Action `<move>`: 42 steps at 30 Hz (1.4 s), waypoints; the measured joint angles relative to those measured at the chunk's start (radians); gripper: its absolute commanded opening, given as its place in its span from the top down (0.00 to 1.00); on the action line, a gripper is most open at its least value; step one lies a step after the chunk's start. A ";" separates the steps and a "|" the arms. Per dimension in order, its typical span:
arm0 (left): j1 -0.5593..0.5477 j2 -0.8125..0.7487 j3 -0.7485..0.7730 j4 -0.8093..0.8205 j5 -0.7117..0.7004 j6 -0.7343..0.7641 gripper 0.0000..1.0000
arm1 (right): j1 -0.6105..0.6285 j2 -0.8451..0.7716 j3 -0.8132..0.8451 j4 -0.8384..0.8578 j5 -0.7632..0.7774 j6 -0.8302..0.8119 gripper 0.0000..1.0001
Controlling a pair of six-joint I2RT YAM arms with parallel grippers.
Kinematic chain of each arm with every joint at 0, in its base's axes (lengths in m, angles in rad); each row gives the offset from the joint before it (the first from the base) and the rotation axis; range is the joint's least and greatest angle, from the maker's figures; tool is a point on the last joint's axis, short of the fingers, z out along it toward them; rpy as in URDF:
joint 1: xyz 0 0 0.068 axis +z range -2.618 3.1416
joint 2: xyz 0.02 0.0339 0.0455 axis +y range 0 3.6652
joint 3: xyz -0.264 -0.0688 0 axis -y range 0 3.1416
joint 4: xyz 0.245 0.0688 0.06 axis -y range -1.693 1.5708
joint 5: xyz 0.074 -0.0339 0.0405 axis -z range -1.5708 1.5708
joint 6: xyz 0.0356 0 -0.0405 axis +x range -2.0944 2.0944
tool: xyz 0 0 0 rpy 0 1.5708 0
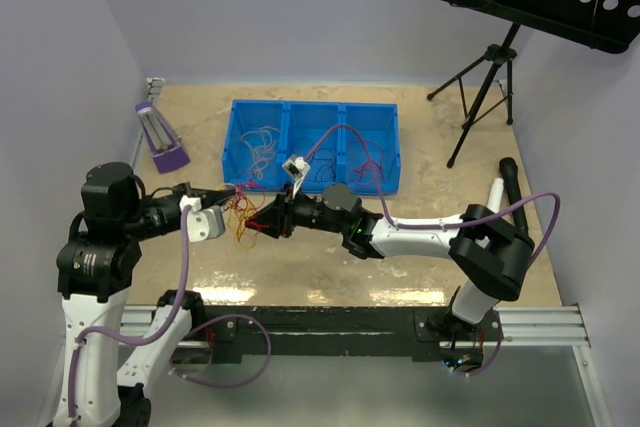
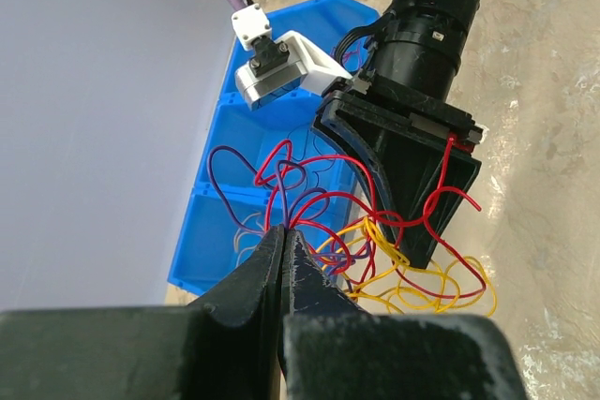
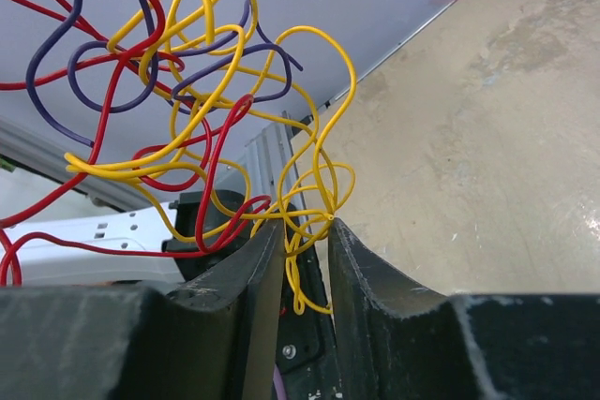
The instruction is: Untangle the cables
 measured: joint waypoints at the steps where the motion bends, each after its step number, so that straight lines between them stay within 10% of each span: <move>1: 0.000 -0.001 0.000 0.000 0.000 0.000 1.00 | 0.000 0.000 0.000 -0.001 0.000 0.000 0.72; 20: 0.000 -0.029 -0.005 0.065 -0.090 -0.010 1.00 | 0.000 -0.179 -0.151 -0.195 0.128 -0.067 0.98; 42: 0.000 -0.074 -0.267 0.506 -0.824 -0.260 1.00 | -0.241 -0.785 -0.129 -0.749 0.449 -0.166 1.00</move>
